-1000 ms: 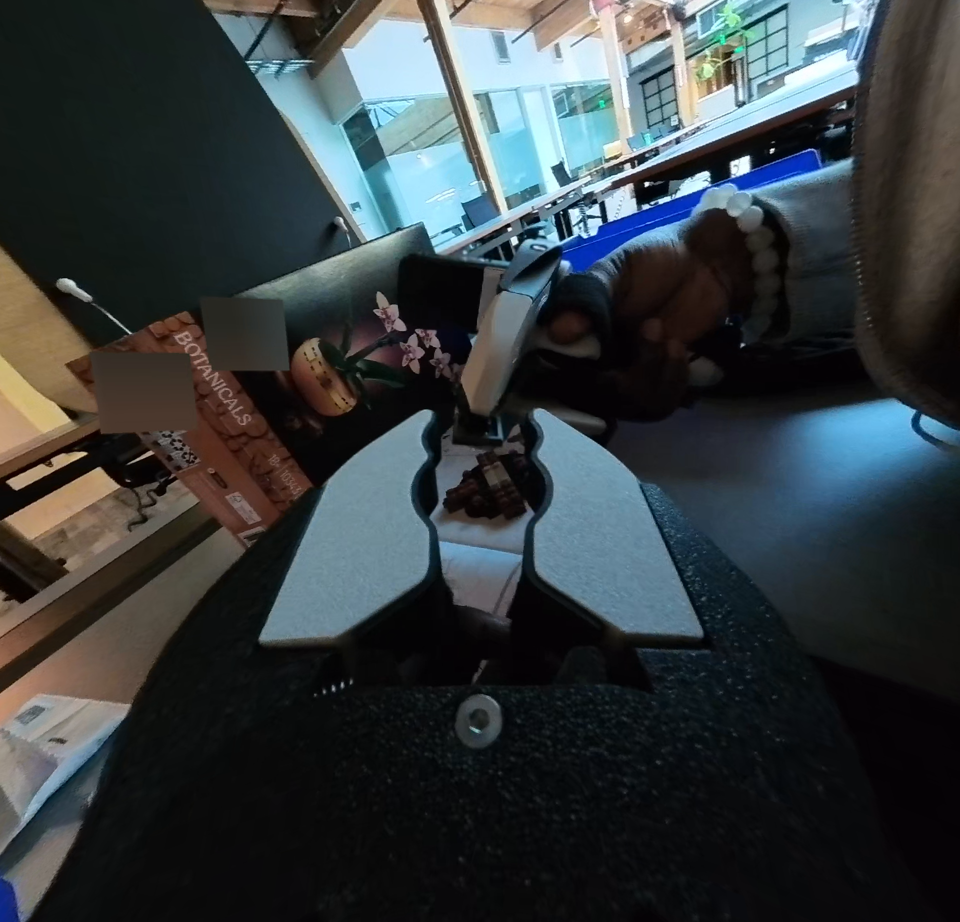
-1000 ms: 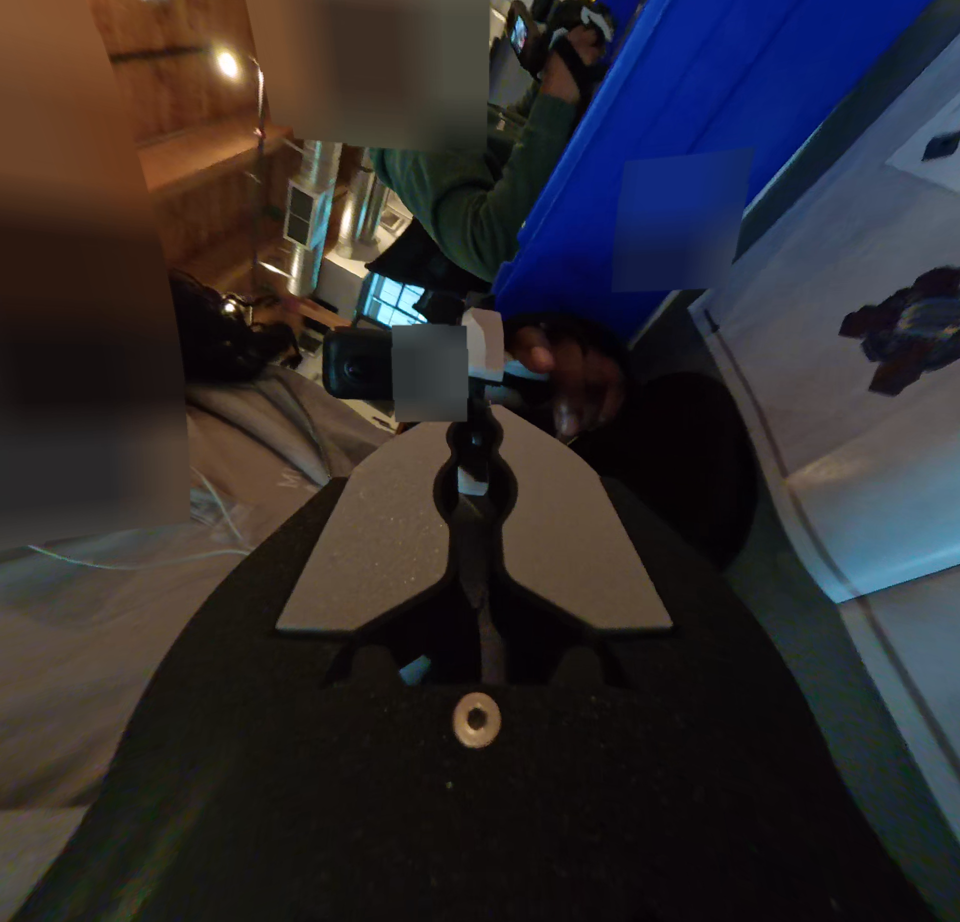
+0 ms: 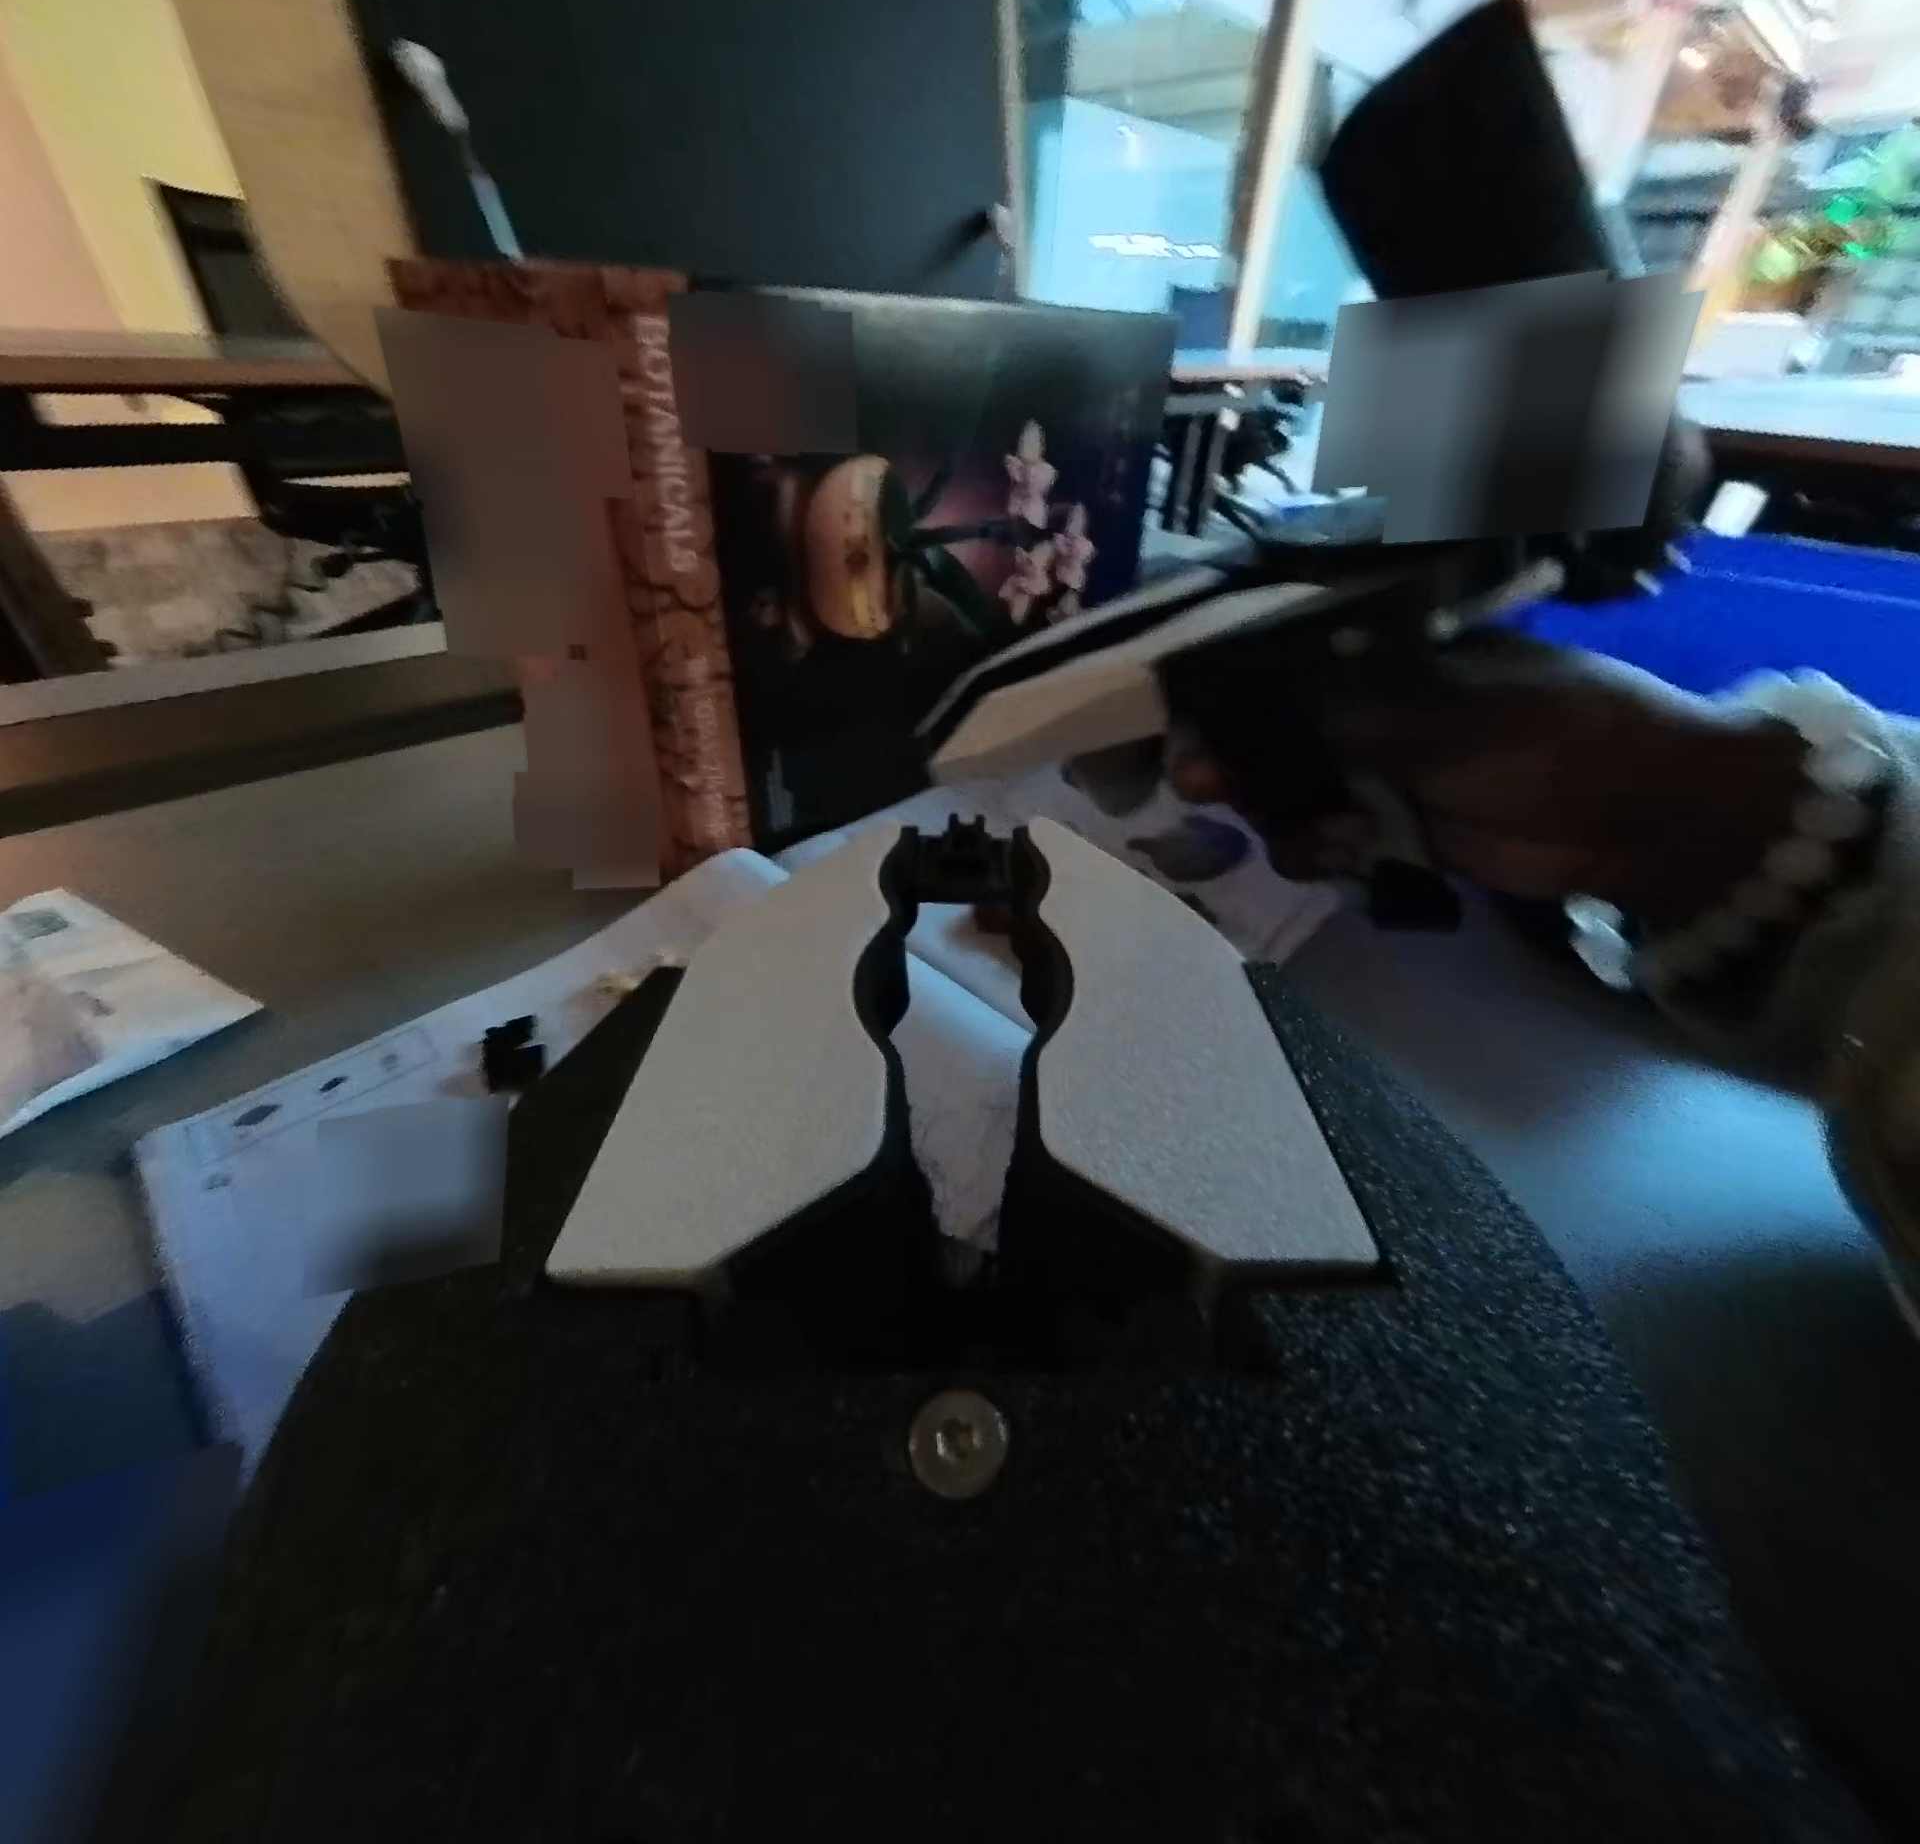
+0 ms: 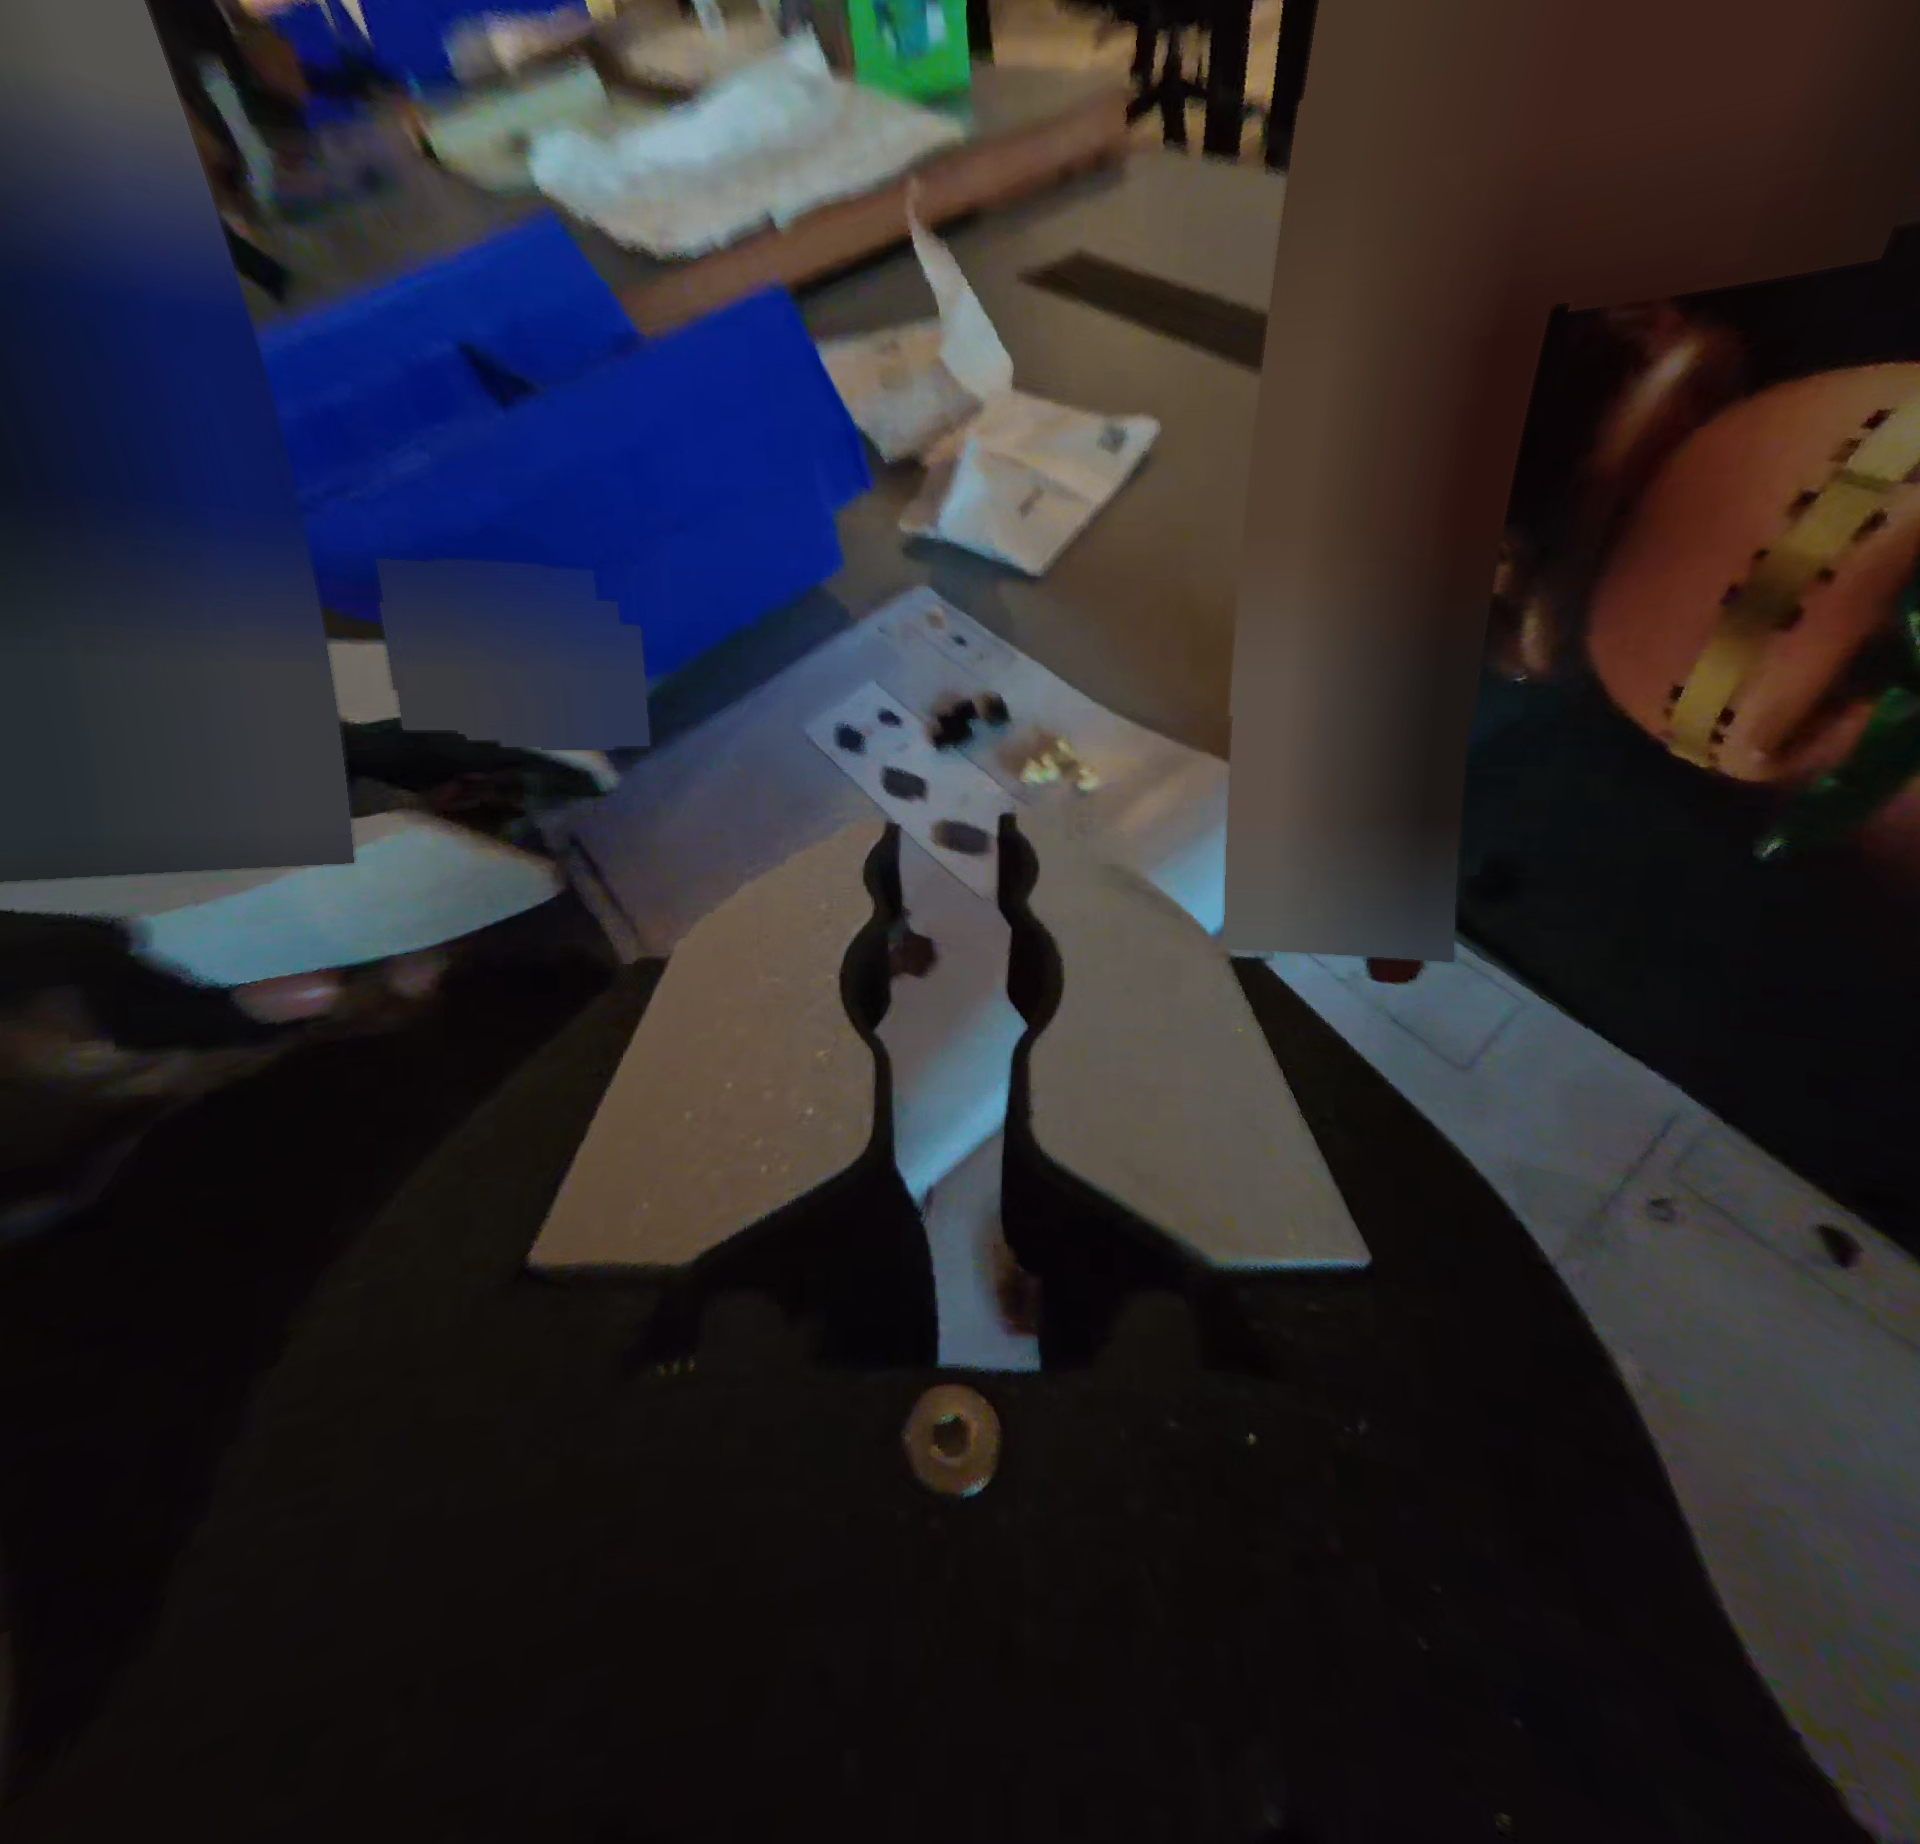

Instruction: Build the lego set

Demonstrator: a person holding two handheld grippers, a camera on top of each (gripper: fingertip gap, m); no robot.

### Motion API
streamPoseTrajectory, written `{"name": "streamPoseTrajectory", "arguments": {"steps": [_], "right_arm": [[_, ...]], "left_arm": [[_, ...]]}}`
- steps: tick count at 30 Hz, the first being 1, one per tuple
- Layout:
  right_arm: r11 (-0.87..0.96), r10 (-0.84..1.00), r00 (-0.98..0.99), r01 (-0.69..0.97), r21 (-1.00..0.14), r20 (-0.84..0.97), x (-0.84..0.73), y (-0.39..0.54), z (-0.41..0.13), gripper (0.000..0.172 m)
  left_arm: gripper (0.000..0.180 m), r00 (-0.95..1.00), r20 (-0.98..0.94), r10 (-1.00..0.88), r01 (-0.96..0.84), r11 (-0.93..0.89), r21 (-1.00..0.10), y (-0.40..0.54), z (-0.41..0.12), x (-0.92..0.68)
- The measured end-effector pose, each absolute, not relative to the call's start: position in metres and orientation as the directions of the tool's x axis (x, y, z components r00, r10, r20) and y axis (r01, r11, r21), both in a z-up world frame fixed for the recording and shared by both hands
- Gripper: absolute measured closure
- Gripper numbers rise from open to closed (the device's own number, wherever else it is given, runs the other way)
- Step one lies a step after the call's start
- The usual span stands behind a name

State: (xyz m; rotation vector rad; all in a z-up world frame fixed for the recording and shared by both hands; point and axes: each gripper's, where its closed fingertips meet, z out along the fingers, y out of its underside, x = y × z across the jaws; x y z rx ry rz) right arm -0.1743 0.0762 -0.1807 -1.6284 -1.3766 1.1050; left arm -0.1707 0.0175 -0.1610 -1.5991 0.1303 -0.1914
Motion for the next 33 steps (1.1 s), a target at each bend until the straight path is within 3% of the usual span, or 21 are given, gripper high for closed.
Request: {"name": "streamPoseTrajectory", "arguments": {"steps": [5, 12, 23, 28, 33], "right_arm": [[-0.028, 1.0, 0.003, 0.495, -0.868, -0.03, -0.188, 0.078, -0.205, 0.145], [0.07, 0.998, -0.047, 0.639, -0.766, 0.051, -0.202, 0.07, -0.244, 0.154], [0.061, 0.998, -0.032, 0.686, -0.725, 0.053, -0.203, 0.07, -0.267, 0.155], [0.108, 0.994, -0.059, 0.681, -0.724, 0.093, -0.202, 0.064, -0.268, 0.168], [0.109, 0.994, -0.054, 0.678, -0.727, 0.098, -0.202, 0.064, -0.268, 0.167]], "left_arm": [[0.164, 0.962, 0.026, -0.272, 0.023, -0.017, -1.0, 0.015, -0.159, -0.162], [0.164, 0.952, 0.026, -0.304, 0.018, -0.029, -0.999, 0.015, -0.161, -0.158], [0.164, 0.952, 0.022, -0.306, 0.014, -0.028, -1.0, 0.014, -0.161, -0.158], [0.164, 0.952, -0.001, -0.305, -0.014, -0.039, -0.999, 0.015, -0.163, -0.155], [0.164, 0.953, 0.028, -0.302, 0.015, -0.046, -0.999, 0.016, -0.163, -0.158]]}}
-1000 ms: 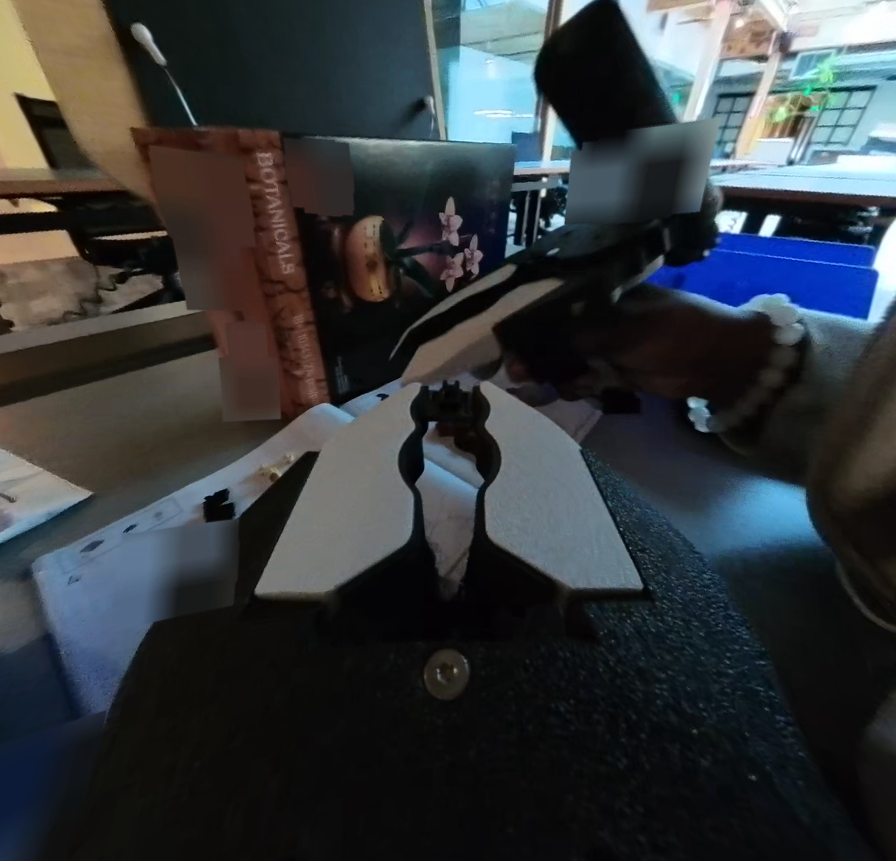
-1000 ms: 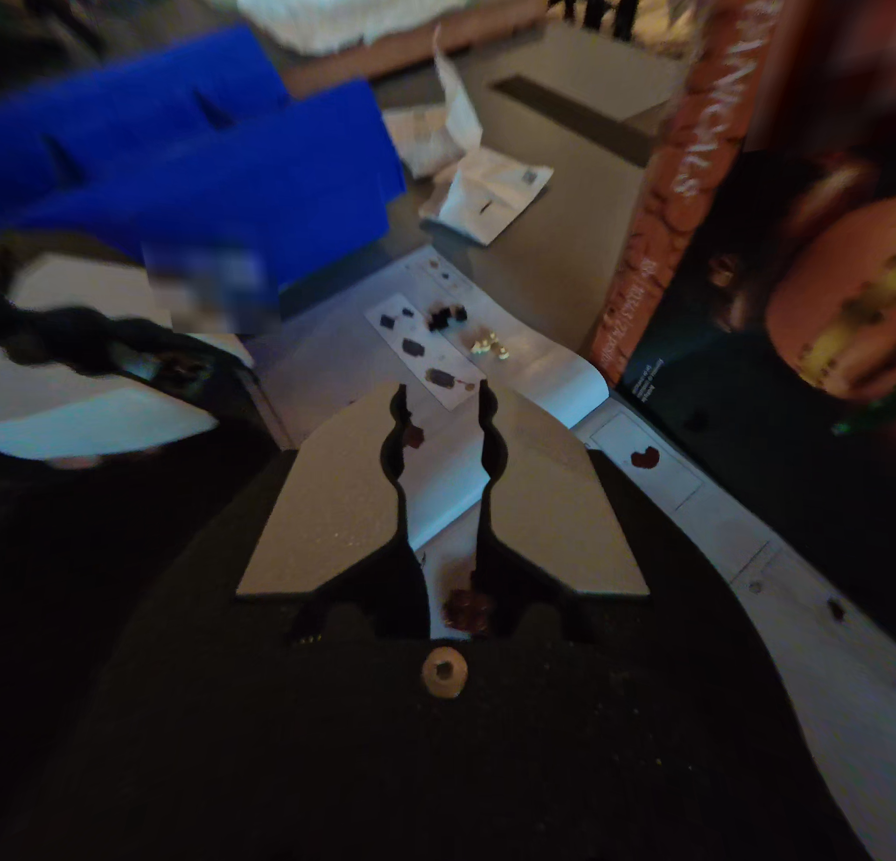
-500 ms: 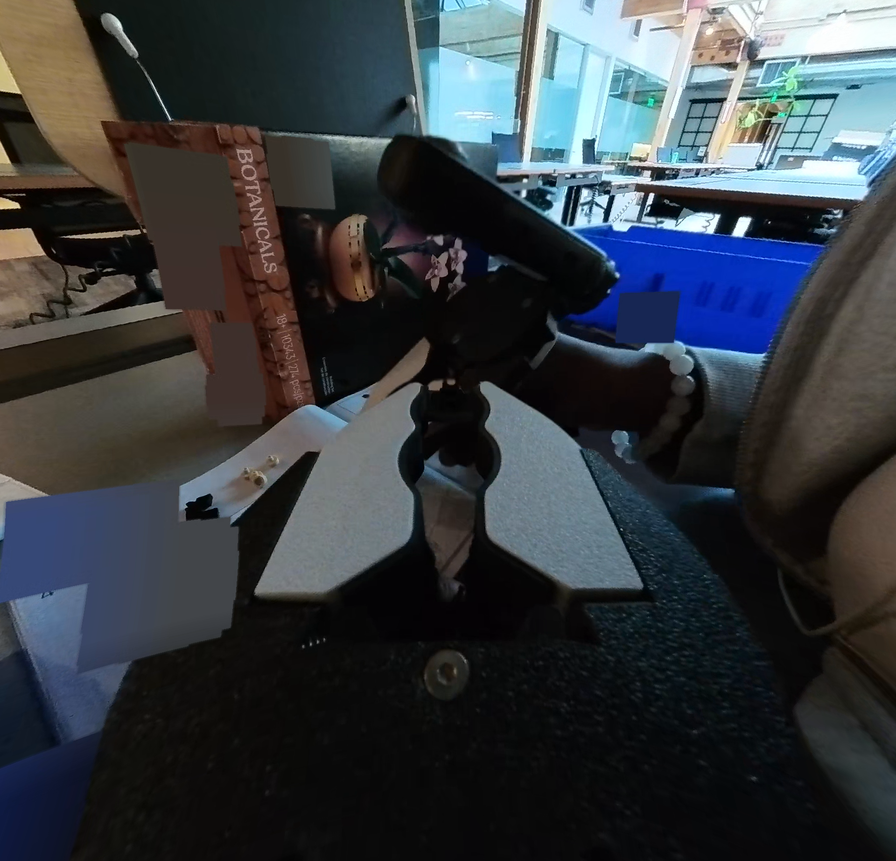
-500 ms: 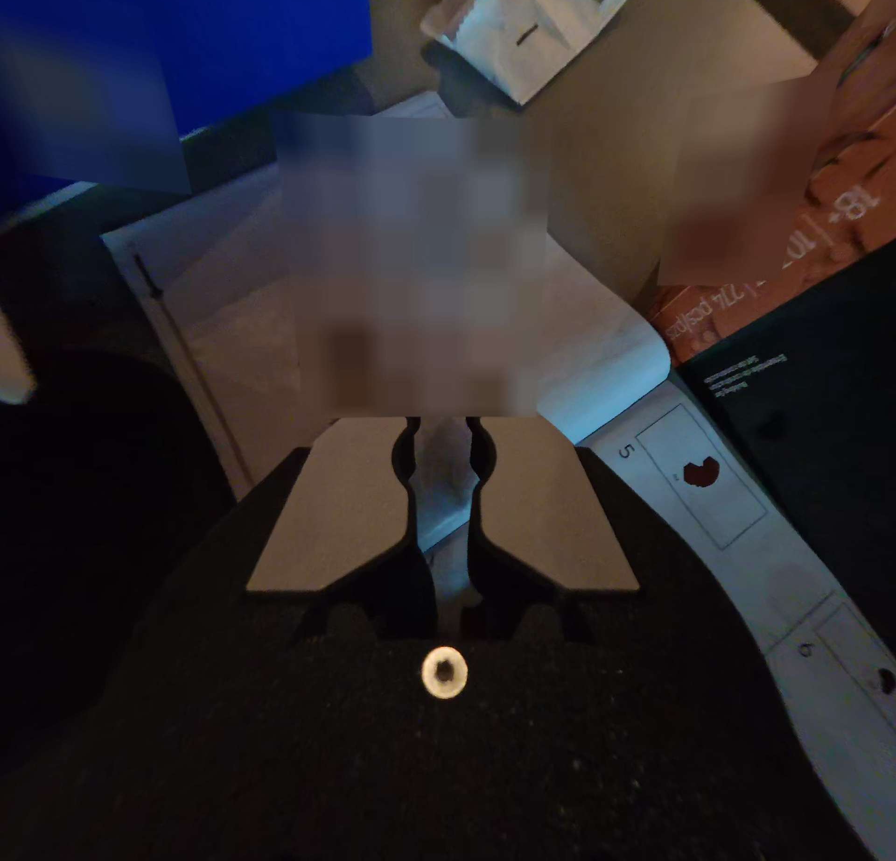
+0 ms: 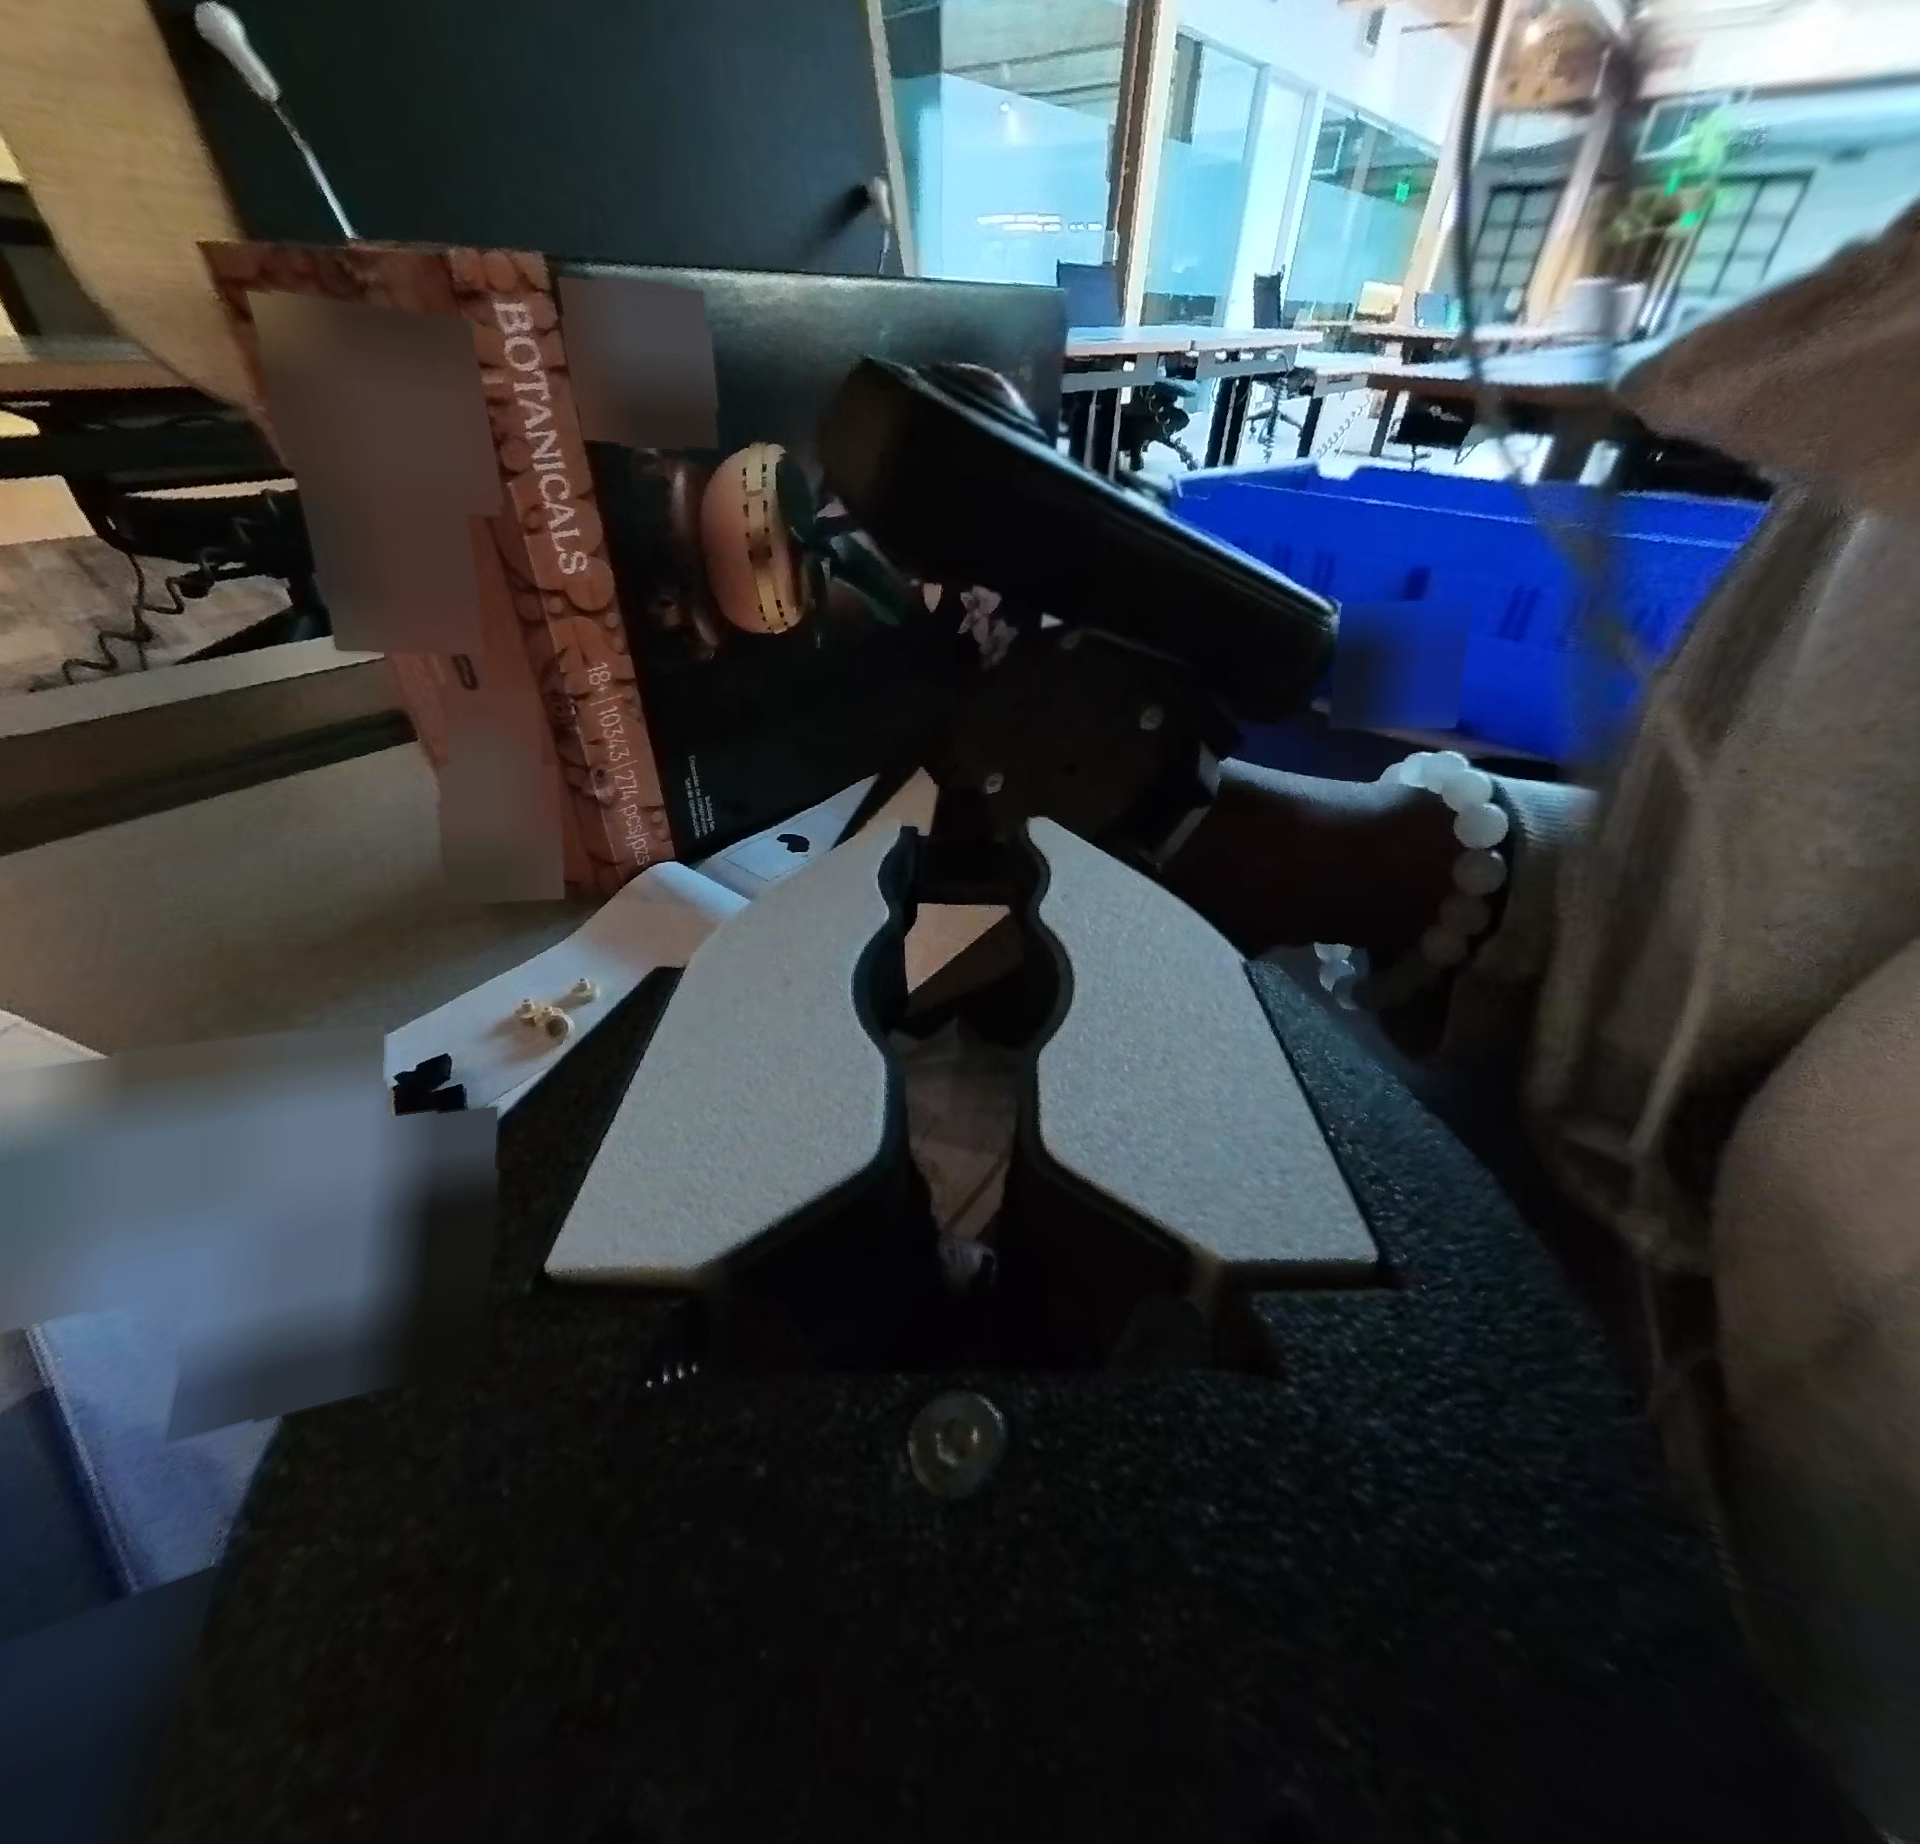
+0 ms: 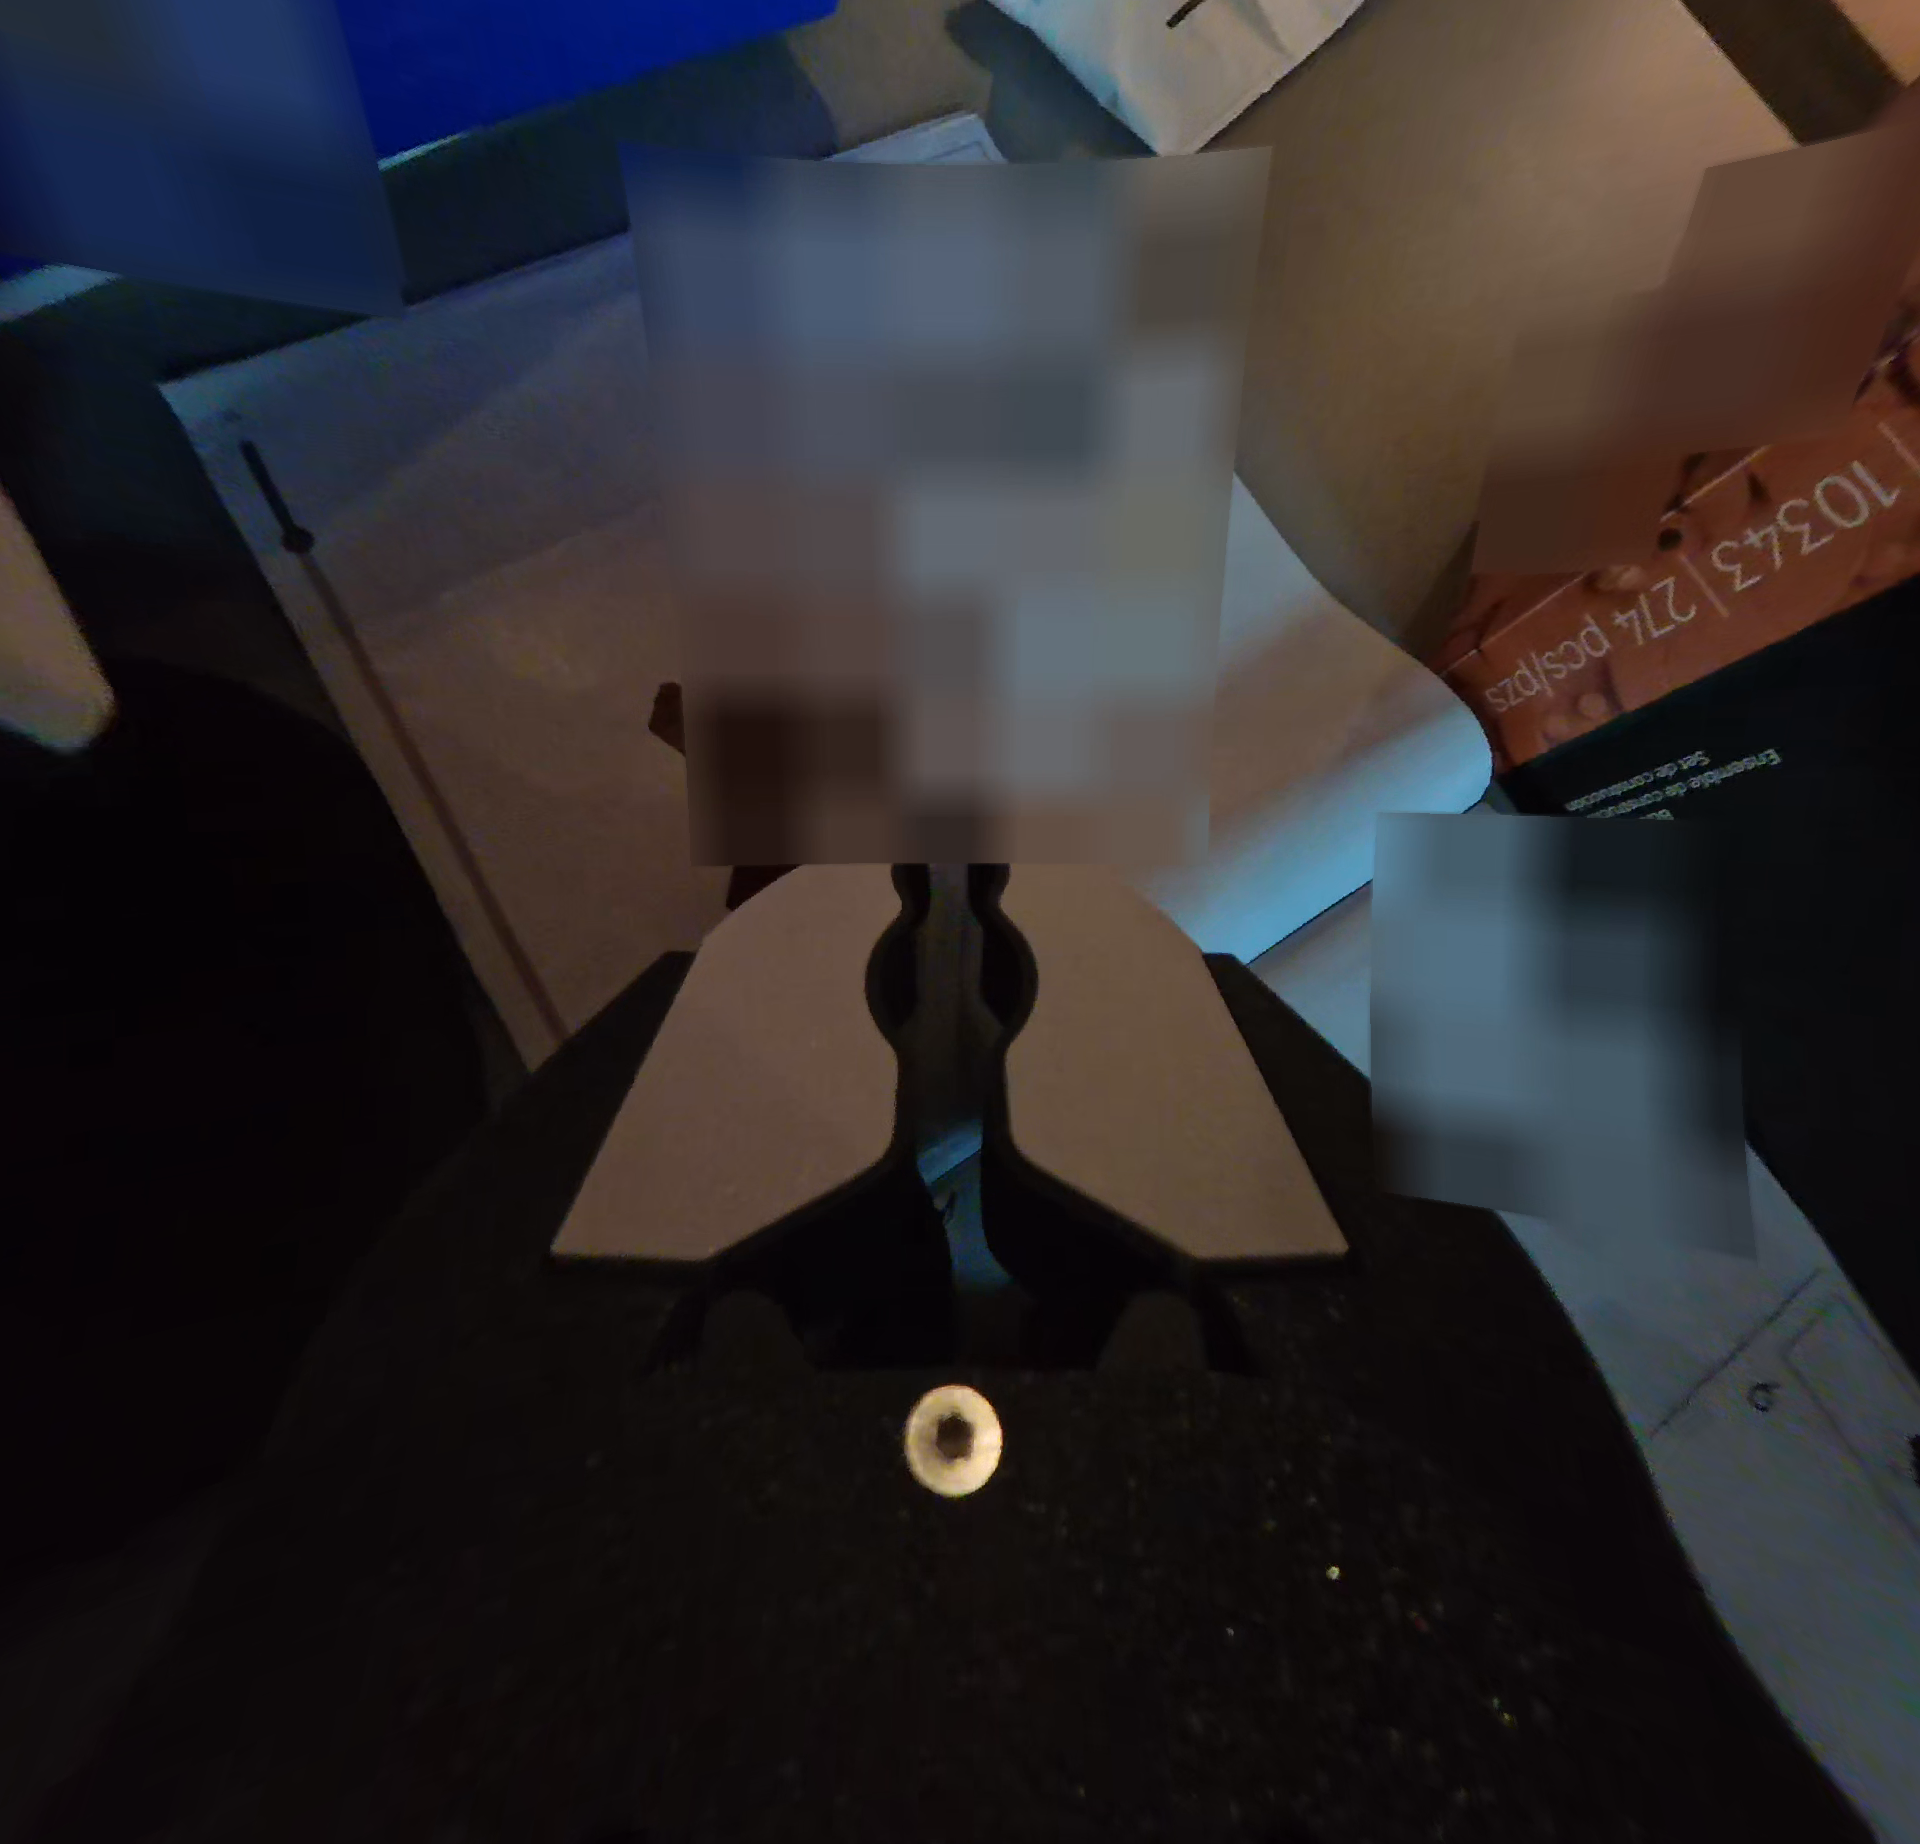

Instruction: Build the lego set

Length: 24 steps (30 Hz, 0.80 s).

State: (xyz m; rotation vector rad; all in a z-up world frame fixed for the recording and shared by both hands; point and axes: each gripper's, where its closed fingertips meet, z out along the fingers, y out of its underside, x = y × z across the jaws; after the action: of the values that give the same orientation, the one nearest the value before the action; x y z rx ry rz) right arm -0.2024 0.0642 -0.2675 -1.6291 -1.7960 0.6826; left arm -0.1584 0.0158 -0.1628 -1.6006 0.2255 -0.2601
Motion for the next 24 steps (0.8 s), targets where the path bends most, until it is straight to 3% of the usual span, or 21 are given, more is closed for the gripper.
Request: {"name": "streamPoseTrajectory", "arguments": {"steps": [24], "right_arm": [[0.079, 0.996, -0.019, 0.689, -0.72, 0.09, -0.2016, 0.0626, -0.2682, 0.169]], "left_arm": [[0.164, 0.952, 0.06, -0.301, 0.047, -0.05, -0.998, 0.0162, -0.1622, -0.1612]]}}
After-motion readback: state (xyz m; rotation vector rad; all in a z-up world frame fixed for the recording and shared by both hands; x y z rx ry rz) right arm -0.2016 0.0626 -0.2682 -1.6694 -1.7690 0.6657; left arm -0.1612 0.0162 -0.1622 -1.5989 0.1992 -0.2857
